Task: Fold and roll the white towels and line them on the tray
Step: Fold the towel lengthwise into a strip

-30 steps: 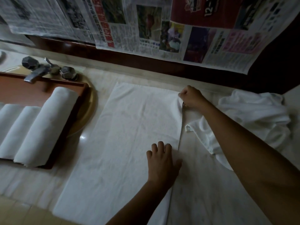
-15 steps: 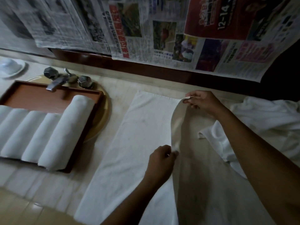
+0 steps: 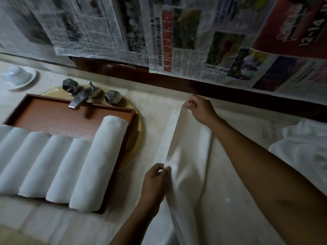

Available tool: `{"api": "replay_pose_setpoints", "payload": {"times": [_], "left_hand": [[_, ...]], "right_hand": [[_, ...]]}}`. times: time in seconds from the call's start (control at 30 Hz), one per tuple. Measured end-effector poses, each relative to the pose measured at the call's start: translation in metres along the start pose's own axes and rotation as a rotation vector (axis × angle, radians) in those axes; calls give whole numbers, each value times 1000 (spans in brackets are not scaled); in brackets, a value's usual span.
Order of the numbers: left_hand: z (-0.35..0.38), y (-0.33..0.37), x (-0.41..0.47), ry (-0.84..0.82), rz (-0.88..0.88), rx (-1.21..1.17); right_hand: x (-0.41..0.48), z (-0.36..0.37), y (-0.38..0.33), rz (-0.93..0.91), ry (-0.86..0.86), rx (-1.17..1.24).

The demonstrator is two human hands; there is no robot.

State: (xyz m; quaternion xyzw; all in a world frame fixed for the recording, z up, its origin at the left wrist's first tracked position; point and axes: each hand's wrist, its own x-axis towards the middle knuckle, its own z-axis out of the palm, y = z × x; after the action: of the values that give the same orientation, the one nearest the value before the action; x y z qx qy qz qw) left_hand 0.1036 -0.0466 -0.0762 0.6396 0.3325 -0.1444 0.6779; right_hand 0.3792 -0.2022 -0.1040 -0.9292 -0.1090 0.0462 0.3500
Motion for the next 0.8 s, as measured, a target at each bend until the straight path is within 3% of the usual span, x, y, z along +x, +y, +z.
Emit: {"api": "replay_pose_setpoints", "payload": {"times": [0.13,0.3,0.47,0.8], "left_hand": [[-16,-6,16,75,20,194],[-32,0,17,-56,-35,-113],[-50,-24,35,177,84,198],[-45,-30,45,256,141,389]], "right_hand": [[5,38,3,67,-11,-142],[2,58,7,30,76,-229],[1,64,9,42,119,-213],[-2,87,11,79,298,-348]]}}
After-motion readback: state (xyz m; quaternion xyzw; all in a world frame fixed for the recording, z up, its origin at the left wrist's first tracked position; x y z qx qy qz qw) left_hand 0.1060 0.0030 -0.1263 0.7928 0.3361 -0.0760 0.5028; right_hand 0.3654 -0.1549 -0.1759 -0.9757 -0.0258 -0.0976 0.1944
